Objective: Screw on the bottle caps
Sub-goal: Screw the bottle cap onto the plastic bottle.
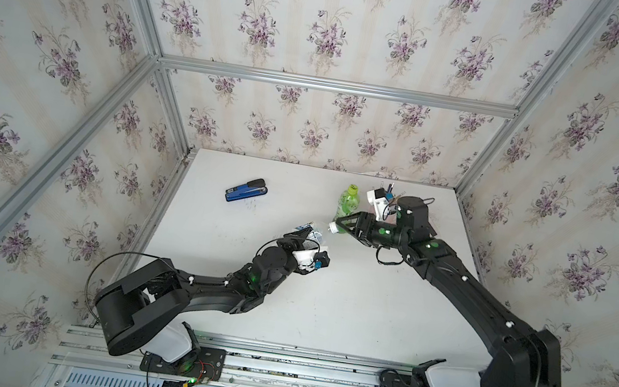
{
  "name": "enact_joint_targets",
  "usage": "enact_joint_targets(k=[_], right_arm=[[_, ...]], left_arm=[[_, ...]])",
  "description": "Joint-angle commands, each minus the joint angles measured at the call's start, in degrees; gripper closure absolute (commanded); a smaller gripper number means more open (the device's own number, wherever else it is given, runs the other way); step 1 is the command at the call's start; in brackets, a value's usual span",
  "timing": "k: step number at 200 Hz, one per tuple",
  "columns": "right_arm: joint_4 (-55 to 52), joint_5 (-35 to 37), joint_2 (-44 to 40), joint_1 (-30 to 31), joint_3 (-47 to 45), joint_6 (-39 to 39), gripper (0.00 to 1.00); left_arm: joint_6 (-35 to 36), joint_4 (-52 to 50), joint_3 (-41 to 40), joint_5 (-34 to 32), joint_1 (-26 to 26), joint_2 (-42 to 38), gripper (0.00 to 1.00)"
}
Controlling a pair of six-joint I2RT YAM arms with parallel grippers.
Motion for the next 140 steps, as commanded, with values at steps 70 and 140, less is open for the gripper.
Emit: enact_joint_targets(k=[70,140], right_arm=[[54.75,6.11,0.5,3.68,-17.6,3.25,0.22],[45.42,16.92,4.51,9.71,-15.11,-4.11,0.29]], left_arm=[[-31.0,5.83,-1.23,17.09,3.21,-1.48,0.41],[-36.39,9.66,-1.98,18.46,3.94,-1.46,0.41]])
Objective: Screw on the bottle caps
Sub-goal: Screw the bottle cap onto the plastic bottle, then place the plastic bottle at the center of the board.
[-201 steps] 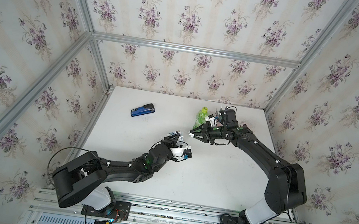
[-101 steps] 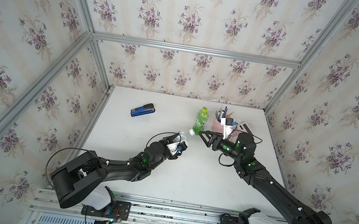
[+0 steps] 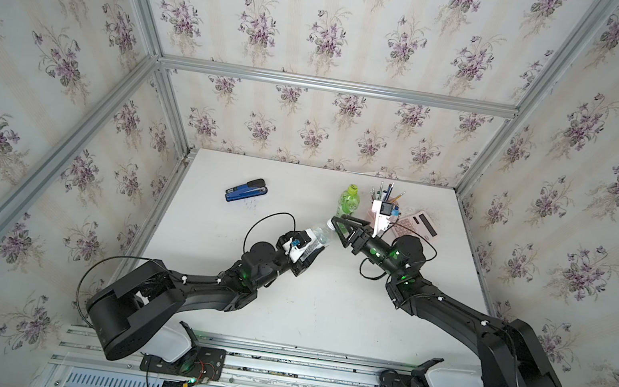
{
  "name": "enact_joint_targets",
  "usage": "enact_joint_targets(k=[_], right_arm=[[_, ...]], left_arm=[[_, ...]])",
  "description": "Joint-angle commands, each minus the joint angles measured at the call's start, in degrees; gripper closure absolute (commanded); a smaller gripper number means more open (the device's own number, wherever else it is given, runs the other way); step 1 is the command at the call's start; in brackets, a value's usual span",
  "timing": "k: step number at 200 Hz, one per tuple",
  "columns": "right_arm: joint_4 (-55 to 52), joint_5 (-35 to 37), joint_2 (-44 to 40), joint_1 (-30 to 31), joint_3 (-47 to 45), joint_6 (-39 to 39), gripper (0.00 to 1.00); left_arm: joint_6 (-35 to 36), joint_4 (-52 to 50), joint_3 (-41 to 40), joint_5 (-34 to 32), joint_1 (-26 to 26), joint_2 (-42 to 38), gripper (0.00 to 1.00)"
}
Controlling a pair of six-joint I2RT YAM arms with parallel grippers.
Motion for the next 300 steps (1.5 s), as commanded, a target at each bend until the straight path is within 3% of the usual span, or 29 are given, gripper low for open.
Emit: enact_joint_targets(k=[1,53,82,120,131,150,169,202,230,259,300], right_arm=[[-5.1,6.18,-0.49,1.22,1.97,-5.19,0.29],[-12.01,6.28,1.44,2.64,4.72,-5.91,0.35],[-11.39,5.22,2.43,2.74,5.28,-4.54,0.53],[-12.62,4.0,2.62,2.97,7.3,-7.87,0.68],[-13.86,3.9,2.61,3.11,7.95,-9.98,0.71],[-14.54,4.6,2.13,3.41,7.98,-15.92,0.77],[-13.35,6.97,0.94,3.75,7.02,-23.94,0.78],[-3.25,10.84,1.34,3.79,3.69,-37.29,0.78],[4.81,11.23,4.92,3.87,0.63,-44.16,0.78],[3.52,10.48,7.98,3.99,2.26,-45.54,0.77],[-8.55,9.35,12.05,3.97,7.11,-47.34,0.73]], left_arm=[[-2.5,3.95,-0.33,1.17,0.05,-0.25,0.41],[-3.04,6.17,-0.78,1.71,0.16,-0.26,0.41],[-3.21,6.22,-0.69,2.27,0.08,-0.26,0.41],[-2.46,4.69,-0.6,2.94,0.09,-0.26,0.4],[-2.25,3.81,-0.6,2.95,0.07,-0.24,0.35],[-2.09,0.1,-0.47,1.71,0.14,-2.87,0.19],[-1.44,-5.67,-0.32,1.04,0.3,-5.15,0.0],[-5.05,-23.25,2.06,3.84,3.71,-10.66,0.0],[-11.97,-33.5,1.86,5.23,9.94,-15.87,0.0],[-15.72,-39.53,0.49,5.03,14.97,-20.69,0.0],[-17.34,-44.66,0.87,4.38,19.09,-22.72,0.0]])
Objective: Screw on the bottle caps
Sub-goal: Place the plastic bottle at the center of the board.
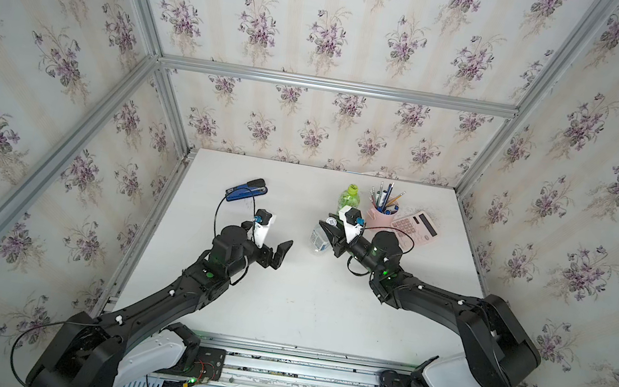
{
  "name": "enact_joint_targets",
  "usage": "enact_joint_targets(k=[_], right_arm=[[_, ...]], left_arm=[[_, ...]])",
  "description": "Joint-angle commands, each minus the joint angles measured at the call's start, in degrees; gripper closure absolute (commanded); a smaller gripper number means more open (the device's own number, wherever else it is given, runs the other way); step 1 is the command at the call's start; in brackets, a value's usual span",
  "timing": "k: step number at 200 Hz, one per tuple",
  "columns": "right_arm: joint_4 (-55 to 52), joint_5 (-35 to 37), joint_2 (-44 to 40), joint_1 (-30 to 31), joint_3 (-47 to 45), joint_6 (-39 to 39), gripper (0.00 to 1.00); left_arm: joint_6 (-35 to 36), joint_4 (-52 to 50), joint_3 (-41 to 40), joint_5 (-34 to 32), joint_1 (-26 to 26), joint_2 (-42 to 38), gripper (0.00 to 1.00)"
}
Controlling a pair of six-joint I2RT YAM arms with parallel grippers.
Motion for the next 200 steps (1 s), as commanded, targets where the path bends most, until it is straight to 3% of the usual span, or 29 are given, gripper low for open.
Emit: enact_joint_targets(k=[1,41,91,156,158,161,164,200], right_arm=[[-7.44,-0.86,2.0,0.01,3.13,-2.37,0.73],[-21.34,-2.01,5.68,0.01,9.83,-1.2,0.67],[-19.04,-2.64,6.83,0.03,8.72,0.22,0.56],[-12.02,0.54,2.5,-0.22,4.79,-0.13,0.25],[-12.01,0.61,2.33,-0.31,4.79,-0.09,0.22],[-11.98,0.59,2.15,-0.34,4.81,-0.01,0.05],[-11.98,0.5,1.93,-0.38,4.81,-0.06,0.01],[-16.75,-1.86,-4.42,-0.47,3.87,0.49,0.0]], left_arm=[[-2.44,-5.01,0.53,0.29,1.71,-0.4,0.0],[-3.14,-5.95,1.12,1.13,2.68,0.99,0.0],[-3.02,-6.16,1.24,1.23,2.87,1.51,0.0],[-2.27,-6.71,1.47,0.81,2.96,1.72,0.0],[-2.23,-6.68,1.42,0.82,2.96,1.77,0.0],[-2.27,-6.7,1.44,0.82,3.02,1.81,0.0],[-2.2,-6.77,1.54,0.82,3.04,1.82,0.0],[-1.12,-8.2,2.07,-0.59,3.37,0.78,0.0]])
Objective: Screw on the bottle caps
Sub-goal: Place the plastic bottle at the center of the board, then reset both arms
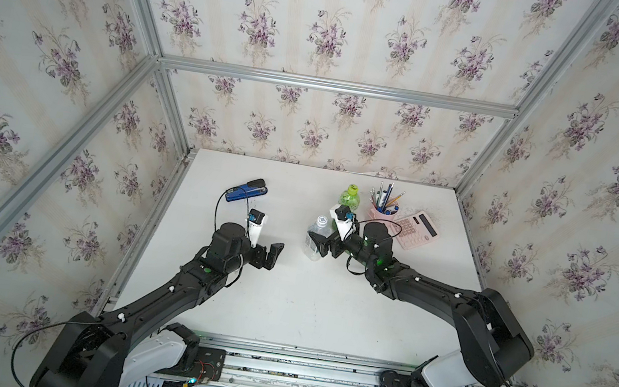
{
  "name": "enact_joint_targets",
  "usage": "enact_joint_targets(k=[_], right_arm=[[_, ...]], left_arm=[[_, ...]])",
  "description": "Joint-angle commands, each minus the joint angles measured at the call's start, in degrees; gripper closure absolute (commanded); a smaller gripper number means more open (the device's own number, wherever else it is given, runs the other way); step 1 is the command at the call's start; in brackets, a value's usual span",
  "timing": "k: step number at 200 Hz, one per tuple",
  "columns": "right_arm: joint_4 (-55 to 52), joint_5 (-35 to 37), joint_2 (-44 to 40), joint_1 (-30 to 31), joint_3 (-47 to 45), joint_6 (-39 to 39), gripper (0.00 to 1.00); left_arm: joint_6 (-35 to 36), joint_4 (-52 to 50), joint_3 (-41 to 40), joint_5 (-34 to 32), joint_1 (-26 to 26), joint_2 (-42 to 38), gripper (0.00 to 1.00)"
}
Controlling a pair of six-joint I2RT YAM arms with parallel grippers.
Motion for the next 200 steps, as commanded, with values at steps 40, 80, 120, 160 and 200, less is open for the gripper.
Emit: enact_joint_targets(k=[40,80,120,160,200], right_arm=[[-18.91,2.11,-18.83,-0.12,-5.02,1.04,0.0],[-21.21,24.07,-29.3,-11.32,-11.99,3.93,0.0],[3.69,39.68,-22.07,-22.48,-21.99,6.59,0.0],[22.64,42.26,-6.79,-24.18,-24.98,3.62,0.0],[35.77,27.76,-3.46,-30.46,-32.32,6.87,0.0]], left_arm=[[3.69,-3.78,0.56,-8.32,2.34,-5.0,0.0],[6.8,-1.98,-0.45,-19.22,8.6,-6.41,0.0],[11.38,20.55,-7.66,-24.26,15.27,3.25,0.0],[15.38,38.58,-9.96,-15.86,18.05,18.85,0.0],[17.18,29.44,-2.43,-3.04,21.62,24.58,0.0]])
